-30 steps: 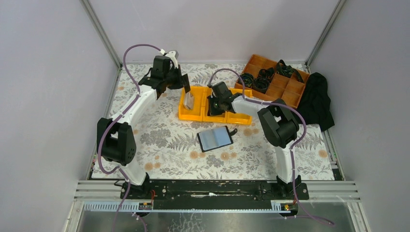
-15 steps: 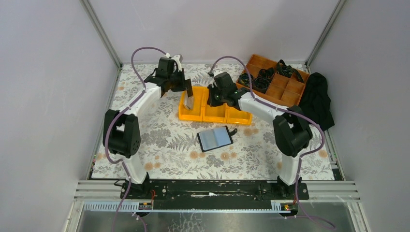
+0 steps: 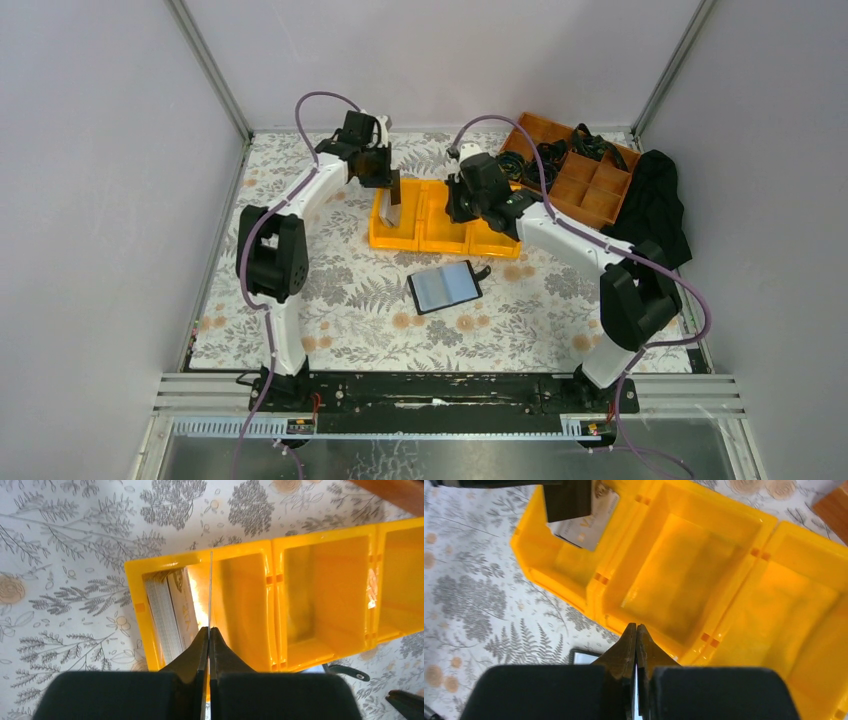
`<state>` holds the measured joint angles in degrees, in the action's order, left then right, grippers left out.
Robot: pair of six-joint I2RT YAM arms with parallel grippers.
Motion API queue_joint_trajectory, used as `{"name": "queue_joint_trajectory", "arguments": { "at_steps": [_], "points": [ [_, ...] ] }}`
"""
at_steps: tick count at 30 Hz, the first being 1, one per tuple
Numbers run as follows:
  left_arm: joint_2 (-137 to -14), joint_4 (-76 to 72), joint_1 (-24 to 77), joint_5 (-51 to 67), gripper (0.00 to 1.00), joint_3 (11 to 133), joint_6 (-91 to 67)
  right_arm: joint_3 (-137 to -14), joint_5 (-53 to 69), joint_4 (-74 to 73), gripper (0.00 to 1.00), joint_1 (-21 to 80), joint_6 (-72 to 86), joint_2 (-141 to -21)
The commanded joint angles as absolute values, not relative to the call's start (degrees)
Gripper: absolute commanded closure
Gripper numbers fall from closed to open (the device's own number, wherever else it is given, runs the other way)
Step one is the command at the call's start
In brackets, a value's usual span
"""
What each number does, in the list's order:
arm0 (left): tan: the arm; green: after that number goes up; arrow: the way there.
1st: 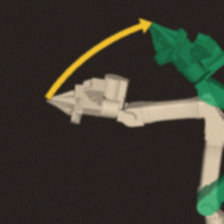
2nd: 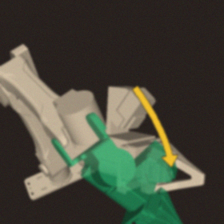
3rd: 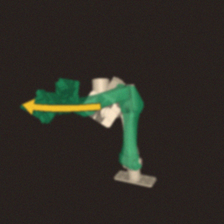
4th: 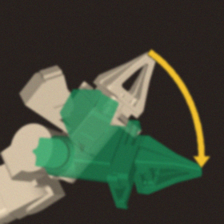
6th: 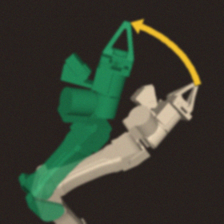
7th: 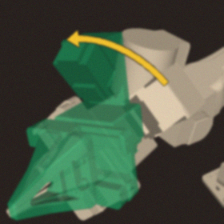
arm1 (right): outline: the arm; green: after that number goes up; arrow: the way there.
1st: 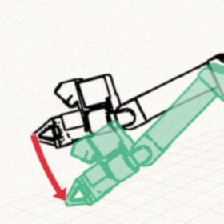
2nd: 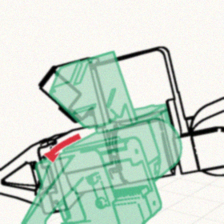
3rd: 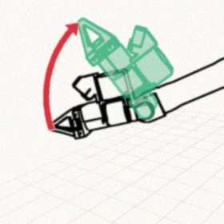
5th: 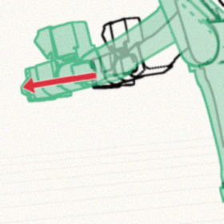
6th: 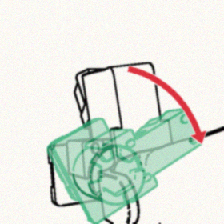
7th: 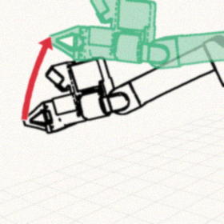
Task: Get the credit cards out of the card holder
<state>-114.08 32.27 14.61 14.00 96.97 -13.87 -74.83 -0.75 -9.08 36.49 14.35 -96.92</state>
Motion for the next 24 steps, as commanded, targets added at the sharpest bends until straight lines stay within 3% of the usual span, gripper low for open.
{"name": "queue_joint_trajectory", "arguments": {
  "at_steps": [1,24],
  "points": [
    [-115.08,38.54,15.66,12.71,1.00,99.76,-11.31,-72.14,-5.37,-9.69,1.00,36.85,12.53,-92.79],
    [-130.52,56.30,16.66,8.87,1.00,119.97,-8.01,-68.59,-5.61,-8.50,0.98,36.22,12.17,-90.54]
  ]
}}
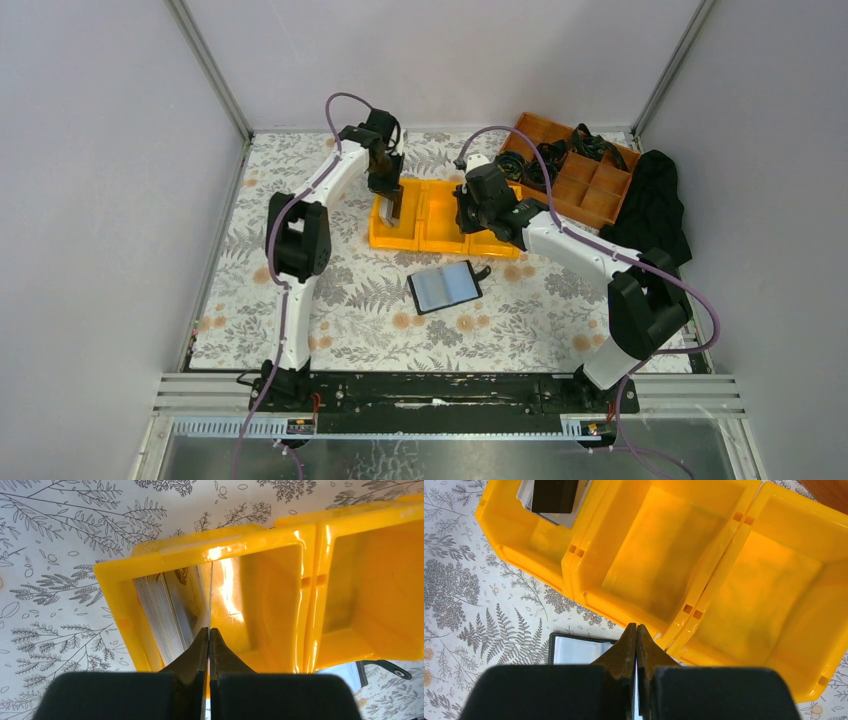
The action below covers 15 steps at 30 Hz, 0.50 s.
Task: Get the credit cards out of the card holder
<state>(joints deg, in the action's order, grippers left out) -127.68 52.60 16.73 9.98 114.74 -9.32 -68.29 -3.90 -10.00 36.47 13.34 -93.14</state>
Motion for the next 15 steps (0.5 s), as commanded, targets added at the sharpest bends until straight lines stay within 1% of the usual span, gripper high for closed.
{"name": "queue_joint_trajectory", "arguments": {
  "at_steps": [1,4,15],
  "points": [
    [-131.19,56.67,16.69,8.61,1.00,120.95,-7.99,-68.44,-5.82,-8.46,0.98,36.15,12.13,-90.45],
    [-132.26,56.84,16.51,8.48,1.00,122.11,-7.91,-68.16,-5.89,-8.31,0.98,35.87,12.07,-90.32],
    [-132.69,56.77,15.47,6.78,1.00,120.26,-7.82,-68.11,-4.54,-7.78,0.98,35.62,12.48,-91.49]
  ]
}}
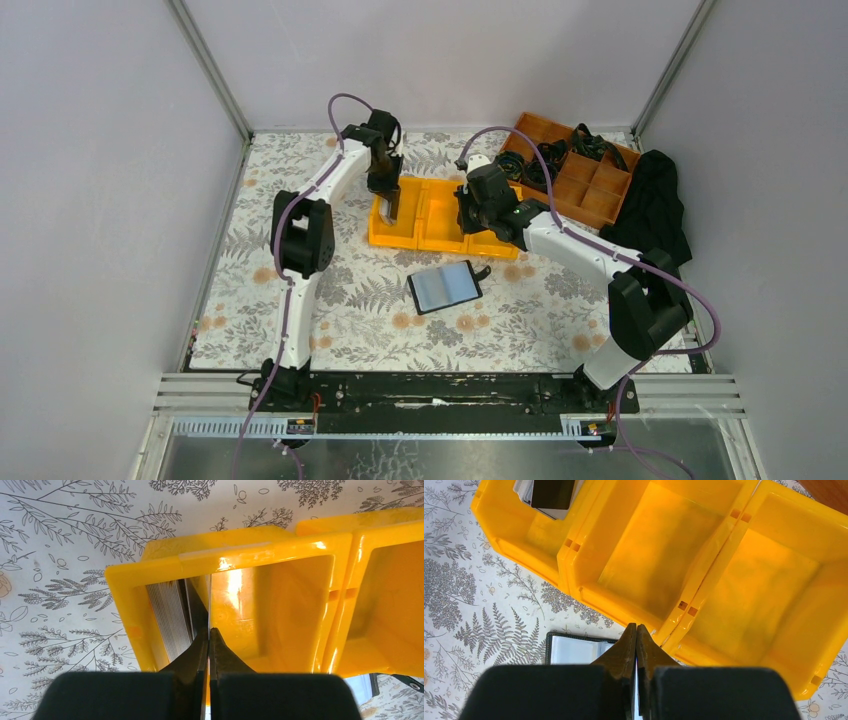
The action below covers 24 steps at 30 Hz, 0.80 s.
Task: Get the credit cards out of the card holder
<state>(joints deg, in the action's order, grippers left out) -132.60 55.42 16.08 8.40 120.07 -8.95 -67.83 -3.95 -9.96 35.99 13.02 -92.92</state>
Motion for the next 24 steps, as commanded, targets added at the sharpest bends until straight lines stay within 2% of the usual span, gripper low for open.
{"name": "queue_joint_trajectory", "arguments": {
  "at_steps": [1,16,24],
  "points": [
    [-132.69,56.73,15.35,6.75,1.00,120.25,-7.82,-68.07,-4.51,-7.77,0.98,35.67,12.40,-91.45],
    [-132.29,55.22,15.25,8.14,1.00,118.81,-8.06,-68.21,-3.85,-7.66,0.98,35.59,12.66,-92.02],
    [-131.96,54.54,15.28,7.26,0.87,118.65,-9.21,-68.23,-4.47,-7.78,0.98,35.43,12.52,-92.37]
  ]
}}
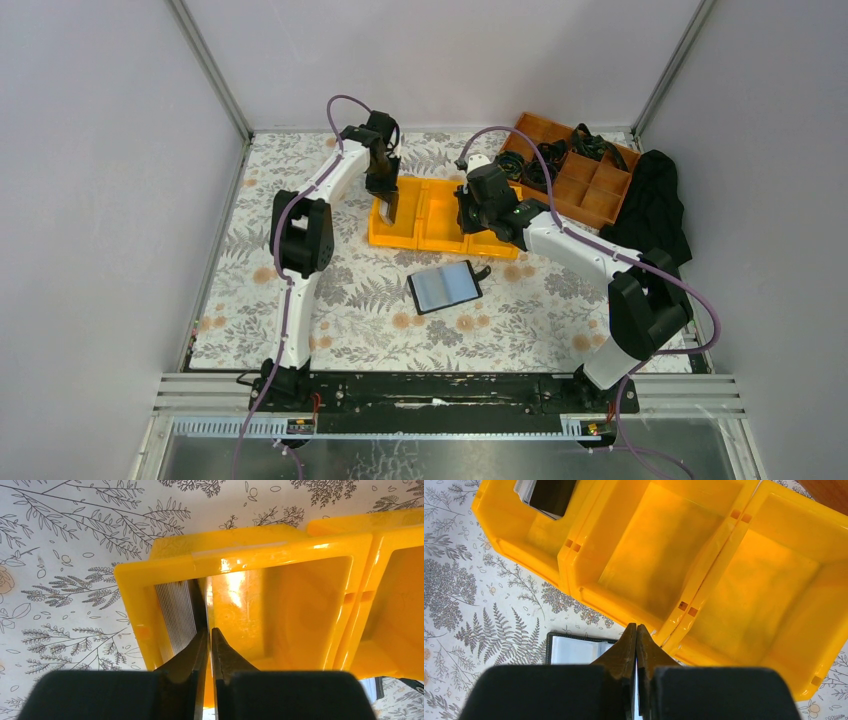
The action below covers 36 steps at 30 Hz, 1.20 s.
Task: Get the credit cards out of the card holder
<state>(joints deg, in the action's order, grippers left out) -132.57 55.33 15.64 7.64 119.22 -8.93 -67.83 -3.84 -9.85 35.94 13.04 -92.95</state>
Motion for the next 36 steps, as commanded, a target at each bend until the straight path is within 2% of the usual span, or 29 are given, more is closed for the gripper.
{"name": "queue_joint_trajectory", "arguments": {
  "at_steps": [1,14,29,33,36],
  "points": [
    [-131.88,54.45,15.29,6.99,0.85,118.65,-9.27,-68.27,-4.39,-7.78,0.98,35.38,12.53,-92.33],
    [-129.89,54.14,15.29,4.90,0.83,118.74,-10.25,-68.20,-3.60,-7.52,0.98,35.24,12.51,-92.51],
    [-120.00,53.88,15.84,-1.75,0.83,116.36,-12.83,-67.73,-3.17,-7.17,0.98,35.25,13.08,-91.81],
    [-113.37,49.78,17.14,-4.13,0.91,111.75,-15.02,-65.99,-4.77,-6.24,0.97,35.24,14.25,-89.13],
    [-104.06,42.29,21.81,-5.73,0.99,104.68,-15.45,-62.21,-5.82,-3.39,0.93,35.33,13.60,-84.36]
  ]
}}
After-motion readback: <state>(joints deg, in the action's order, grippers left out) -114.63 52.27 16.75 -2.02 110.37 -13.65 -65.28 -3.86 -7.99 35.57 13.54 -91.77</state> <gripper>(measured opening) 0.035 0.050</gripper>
